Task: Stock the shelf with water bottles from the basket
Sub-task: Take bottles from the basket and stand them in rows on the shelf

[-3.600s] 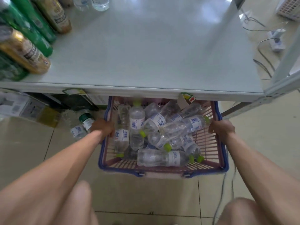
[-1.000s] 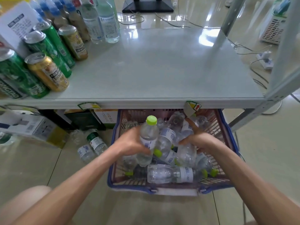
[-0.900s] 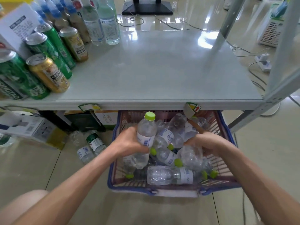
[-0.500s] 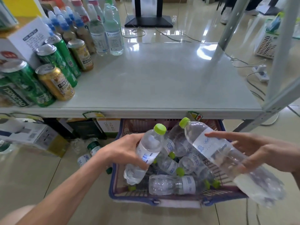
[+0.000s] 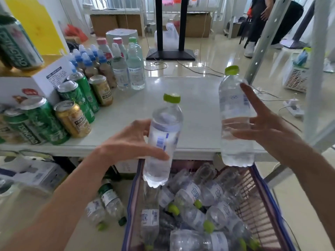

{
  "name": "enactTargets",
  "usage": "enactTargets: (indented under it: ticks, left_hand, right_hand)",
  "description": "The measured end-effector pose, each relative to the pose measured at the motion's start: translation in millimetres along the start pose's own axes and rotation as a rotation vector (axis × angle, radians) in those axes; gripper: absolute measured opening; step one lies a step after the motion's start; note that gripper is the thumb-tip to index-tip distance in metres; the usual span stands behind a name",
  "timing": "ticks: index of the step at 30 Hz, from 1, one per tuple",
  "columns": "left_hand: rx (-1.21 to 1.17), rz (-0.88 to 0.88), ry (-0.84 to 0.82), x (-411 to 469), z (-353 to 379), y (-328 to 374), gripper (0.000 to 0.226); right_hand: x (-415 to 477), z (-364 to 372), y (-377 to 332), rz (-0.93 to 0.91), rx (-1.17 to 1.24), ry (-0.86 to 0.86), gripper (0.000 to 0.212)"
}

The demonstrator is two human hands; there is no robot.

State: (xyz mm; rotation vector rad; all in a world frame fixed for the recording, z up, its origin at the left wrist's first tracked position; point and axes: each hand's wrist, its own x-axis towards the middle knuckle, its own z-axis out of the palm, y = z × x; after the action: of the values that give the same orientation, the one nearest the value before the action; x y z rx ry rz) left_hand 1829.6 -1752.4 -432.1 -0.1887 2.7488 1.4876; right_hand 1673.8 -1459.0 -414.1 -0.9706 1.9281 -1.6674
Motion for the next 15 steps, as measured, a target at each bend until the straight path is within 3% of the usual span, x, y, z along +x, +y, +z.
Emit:
enactTargets:
  ticks: [3, 9, 12, 15]
  left_hand:
    - [-0.077, 0.021, 0.271, 27.6, -17.9, 17.5, 0.049]
    - [-0.157, -0.016, 0.587, 100.2, -25.2, -9.3, 0.060]
    - [-0.193, -0.076, 0.673, 123.6, -28.1, -28.5, 0.069]
    - [-0.172, -0.060, 0.650, 138.6, -33.4, -32.9, 0.071]
  right_hand:
    - [42.5, 11.0, 11.8, -0.070, -0.066, 0.114, 0.119]
    - [112.9, 49.0, 59.7, -0.132, -0.309, 0.271, 0.127]
    - [134.1, 64.1, 73.9, -0.130, -0.417, 0.365, 0.133]
    - [154.5, 72.8, 80.1, -0.153, -0.502, 0.442, 0.137]
